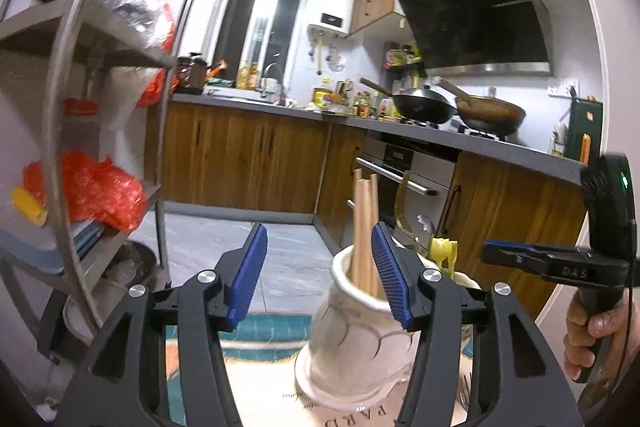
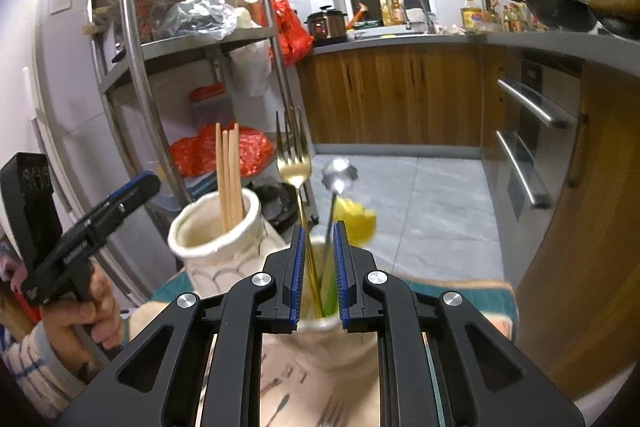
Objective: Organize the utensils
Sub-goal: 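Lower both tools toward the last chopstick and the silver fork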
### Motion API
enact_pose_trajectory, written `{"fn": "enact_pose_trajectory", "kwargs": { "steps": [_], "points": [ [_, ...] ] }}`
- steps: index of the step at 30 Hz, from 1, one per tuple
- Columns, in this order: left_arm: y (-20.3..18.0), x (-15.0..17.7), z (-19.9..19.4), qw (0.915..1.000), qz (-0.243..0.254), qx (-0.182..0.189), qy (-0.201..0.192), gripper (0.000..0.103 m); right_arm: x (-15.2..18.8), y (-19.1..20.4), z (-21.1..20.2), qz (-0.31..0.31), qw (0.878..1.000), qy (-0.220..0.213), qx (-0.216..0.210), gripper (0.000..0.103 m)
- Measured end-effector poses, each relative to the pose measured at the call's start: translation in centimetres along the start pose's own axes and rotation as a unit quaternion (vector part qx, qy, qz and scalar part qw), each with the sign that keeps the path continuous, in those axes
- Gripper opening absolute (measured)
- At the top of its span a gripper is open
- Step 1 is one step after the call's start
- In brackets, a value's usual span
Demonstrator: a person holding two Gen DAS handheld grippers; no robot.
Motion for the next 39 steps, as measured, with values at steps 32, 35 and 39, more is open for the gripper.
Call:
{"fn": "enact_pose_trajectory", "kwargs": {
  "steps": [32,35,39],
  "points": [
    [-10.1,17.9,-4.2,0.9515,0.105,0.081,0.278,0.041,18.3,-2.2,-2.3,-0.015,0.981,0.166,0.097,0.039],
    [-10.0,18.3,-4.3,0.9496,0.123,0.068,0.280,0.026,18.5,-1.9,-2.2,-0.044,0.980,0.160,0.108,0.036],
    [-9.3,18.3,-4.8,0.9494,0.122,0.071,0.280,0.014,18.5,-1.8,-2.2,-0.054,0.979,0.170,0.101,0.019]
  ]
}}
Point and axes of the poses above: each gripper's, at about its wrist camera, not at the fingertips, and z roughly the way its jaws point, y to its left, x to its underside, the point moved 10 cm from there along z, roughly the way its jaws point, and after that the axes turned 12 degrees about z, right-handed, at the moved point
